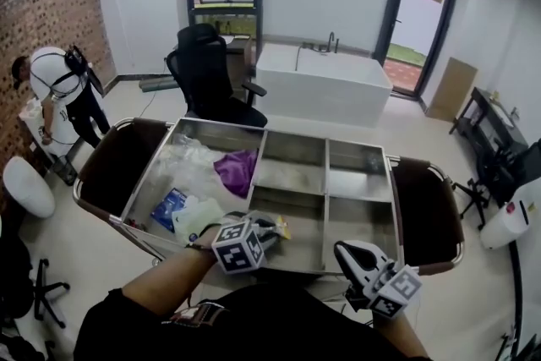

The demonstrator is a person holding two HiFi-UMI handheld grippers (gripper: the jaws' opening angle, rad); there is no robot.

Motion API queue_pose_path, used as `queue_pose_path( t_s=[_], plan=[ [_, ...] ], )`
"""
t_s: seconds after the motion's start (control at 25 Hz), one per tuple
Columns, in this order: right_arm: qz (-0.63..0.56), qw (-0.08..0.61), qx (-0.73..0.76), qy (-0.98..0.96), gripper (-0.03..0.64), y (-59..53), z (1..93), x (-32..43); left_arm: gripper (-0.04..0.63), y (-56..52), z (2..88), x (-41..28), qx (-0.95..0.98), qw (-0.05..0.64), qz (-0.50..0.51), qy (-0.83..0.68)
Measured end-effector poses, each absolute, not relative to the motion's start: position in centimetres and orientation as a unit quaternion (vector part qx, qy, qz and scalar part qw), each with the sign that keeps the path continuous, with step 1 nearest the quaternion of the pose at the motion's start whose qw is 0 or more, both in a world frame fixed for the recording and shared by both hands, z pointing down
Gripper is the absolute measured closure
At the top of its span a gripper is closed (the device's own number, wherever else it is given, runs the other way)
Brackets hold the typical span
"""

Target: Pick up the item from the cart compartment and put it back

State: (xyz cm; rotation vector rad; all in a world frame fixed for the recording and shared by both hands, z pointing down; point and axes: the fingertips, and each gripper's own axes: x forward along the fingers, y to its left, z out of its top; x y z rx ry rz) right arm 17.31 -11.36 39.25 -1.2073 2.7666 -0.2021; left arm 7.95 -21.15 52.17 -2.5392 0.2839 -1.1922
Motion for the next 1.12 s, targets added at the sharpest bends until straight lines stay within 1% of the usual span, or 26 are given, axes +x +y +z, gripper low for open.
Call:
queue_pose_path(
  t_s=[0.04, 0.08, 0.12, 0.16, 0.24, 0.36, 0.48, 0.52, 0.56, 0.64, 0.72, 0.92, 1.12],
  plan=[
    [-0.067, 0.060, -0.401, 0.912, 0.620, -11.3, 39.3, 17.5, 0.505, -21.2, 52.7, 8.1, -0.883, 0.162, -0.430, 0.094],
    [-0.067, 0.062, -0.404, 0.910, 0.620, -11.2, 39.3, 17.8, 0.493, -21.3, 52.8, 8.4, -0.883, 0.162, -0.432, 0.090],
    [-0.067, 0.064, -0.406, 0.909, 0.620, -11.1, 39.4, 18.0, 0.364, -21.3, 52.5, 8.7, -0.887, 0.157, -0.424, 0.089],
    [-0.067, 0.064, -0.409, 0.908, 0.620, -11.1, 39.5, 18.2, 0.339, -21.4, 51.8, 9.0, -0.896, 0.149, -0.407, 0.093],
    [-0.066, 0.065, -0.412, 0.906, 0.620, -11.0, 39.6, 18.5, 0.339, -21.6, 49.0, 9.5, -0.926, 0.124, -0.338, 0.115],
    [-0.066, 0.063, -0.414, 0.906, 0.620, -11.1, 39.5, 18.6, 0.340, -20.9, 42.4, 8.5, -0.977, 0.038, -0.163, 0.130],
    [-0.069, 0.060, -0.410, 0.907, 0.620, -11.4, 39.5, 18.3, 0.416, -19.8, 37.1, 4.8, -0.990, -0.082, 0.027, 0.109],
    [-0.069, 0.058, -0.408, 0.909, 0.620, -11.6, 39.5, 18.0, 0.492, -19.8, 36.1, 3.2, -0.984, -0.113, 0.078, 0.111],
    [-0.065, 0.055, -0.406, 0.910, 0.620, -11.8, 39.4, 17.8, 0.549, -20.0, 35.6, 1.8, -0.978, -0.131, 0.111, 0.119],
    [-0.060, 0.048, -0.404, 0.912, 0.620, -12.2, 39.3, 17.3, 0.600, -20.3, 36.0, 0.1, -0.971, -0.143, 0.130, 0.138],
    [-0.060, 0.043, -0.403, 0.912, 0.620, -12.5, 39.3, 17.0, 0.601, -20.0, 36.8, -0.4, -0.972, -0.142, 0.122, 0.141],
    [-0.067, 0.041, -0.413, 0.907, 0.620, -13.2, 39.1, 17.1, 0.601, -18.6, 37.6, -0.1, -0.981, -0.106, 0.087, 0.136],
    [-0.059, 0.028, -0.413, 0.908, 0.623, -13.5, 38.8, 16.7, 0.601, -18.6, 37.6, -0.3, -0.981, -0.105, 0.086, 0.140]
  ],
)
